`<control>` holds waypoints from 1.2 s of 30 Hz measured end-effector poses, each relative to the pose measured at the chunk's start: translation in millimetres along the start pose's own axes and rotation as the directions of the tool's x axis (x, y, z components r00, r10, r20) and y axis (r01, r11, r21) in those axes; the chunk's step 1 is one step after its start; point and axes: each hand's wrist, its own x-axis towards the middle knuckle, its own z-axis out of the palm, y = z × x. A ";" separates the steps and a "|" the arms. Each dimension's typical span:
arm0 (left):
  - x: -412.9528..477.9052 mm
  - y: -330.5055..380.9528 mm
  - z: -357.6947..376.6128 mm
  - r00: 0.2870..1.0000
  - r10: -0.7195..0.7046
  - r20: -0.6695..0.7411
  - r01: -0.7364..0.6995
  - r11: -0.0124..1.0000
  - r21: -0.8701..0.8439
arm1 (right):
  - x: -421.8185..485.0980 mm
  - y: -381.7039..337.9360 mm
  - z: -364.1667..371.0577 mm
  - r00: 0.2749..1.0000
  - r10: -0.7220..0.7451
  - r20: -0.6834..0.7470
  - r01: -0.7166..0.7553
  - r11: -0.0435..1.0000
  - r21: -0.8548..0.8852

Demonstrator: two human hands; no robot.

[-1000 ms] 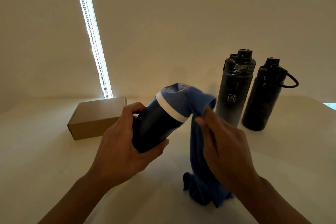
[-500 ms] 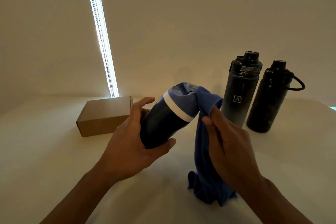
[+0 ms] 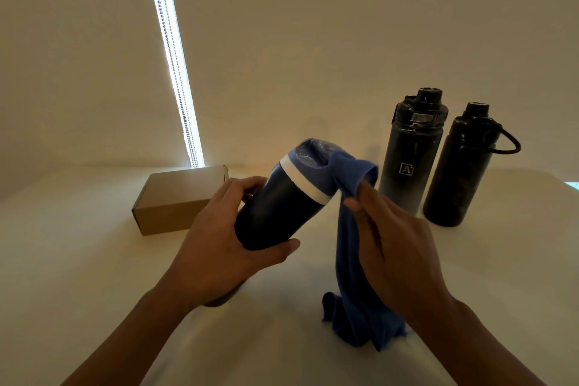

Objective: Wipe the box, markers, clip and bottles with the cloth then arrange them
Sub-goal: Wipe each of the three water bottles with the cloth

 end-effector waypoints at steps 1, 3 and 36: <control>-0.5 -0.8 0.0 1.000 0.002 -0.006 -0.002 1.000 -0.002 | 0.2 1.4 -2.5 1.000 0.003 -0.031 -0.003 1.000 0.006; -1.3 -2.5 2.1 1.000 0.000 -0.014 0.000 1.000 -0.010 | -0.8 -1.9 -3.1 0.999 -0.024 -0.045 0.026 0.998 0.050; -3.2 -7.2 -4.0 0.995 0.033 0.097 -0.028 0.998 -0.056 | -4.3 -12.8 14.8 0.985 -0.151 0.082 0.164 0.966 -0.199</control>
